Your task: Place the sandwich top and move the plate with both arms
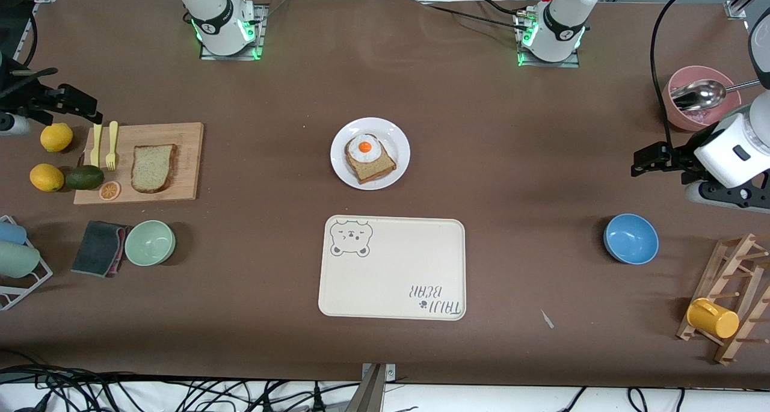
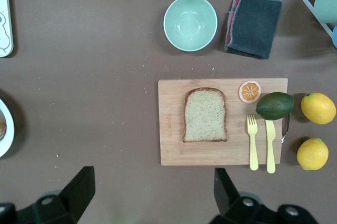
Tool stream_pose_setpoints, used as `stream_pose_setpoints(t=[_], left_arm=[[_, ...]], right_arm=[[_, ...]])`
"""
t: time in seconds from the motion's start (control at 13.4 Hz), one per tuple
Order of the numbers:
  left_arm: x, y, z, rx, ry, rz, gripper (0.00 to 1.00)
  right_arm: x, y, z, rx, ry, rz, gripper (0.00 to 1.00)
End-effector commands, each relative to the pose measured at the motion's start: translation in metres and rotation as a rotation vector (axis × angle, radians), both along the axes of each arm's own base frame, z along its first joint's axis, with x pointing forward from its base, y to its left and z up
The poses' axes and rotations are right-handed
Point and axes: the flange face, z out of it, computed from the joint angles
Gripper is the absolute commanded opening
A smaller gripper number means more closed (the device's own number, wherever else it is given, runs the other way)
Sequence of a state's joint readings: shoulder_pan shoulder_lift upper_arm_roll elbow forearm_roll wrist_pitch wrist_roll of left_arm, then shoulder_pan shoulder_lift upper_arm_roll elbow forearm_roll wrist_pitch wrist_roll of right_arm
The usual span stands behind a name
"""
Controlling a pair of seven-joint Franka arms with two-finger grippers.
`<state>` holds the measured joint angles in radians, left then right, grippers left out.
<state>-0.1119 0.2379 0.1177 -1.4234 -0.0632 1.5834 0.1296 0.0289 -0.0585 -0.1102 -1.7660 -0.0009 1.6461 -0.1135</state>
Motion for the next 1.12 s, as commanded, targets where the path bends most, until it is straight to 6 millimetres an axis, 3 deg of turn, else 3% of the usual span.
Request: stream_pose_setpoints(t=[0.0,0.67,0.82,1.04], left_arm=[[0.004,-0.004,0.007,-0.03,-0.013,0.018,1.0],[0.004,-0.005,0.007,-0.024,-0.006,0.142,1.0],[0.004,-0.005,0.007,-0.024,-0.006,0.142,1.0],[0.004,-0.004,0.007,-0.036,-0.006,0.146,1.0]], right_arm=[[0.003,0.0,0.006,-0.014,0.004,-0.005,1.0],[0.01,0.006,-0.018,-0.044,0.05,0.014,1.0],[0.022,0.013,-0.049,-0.106,0.111,0.045,1.0],[0.039,0.044,-0.108,-0.212,0.217,0.139,1.0]])
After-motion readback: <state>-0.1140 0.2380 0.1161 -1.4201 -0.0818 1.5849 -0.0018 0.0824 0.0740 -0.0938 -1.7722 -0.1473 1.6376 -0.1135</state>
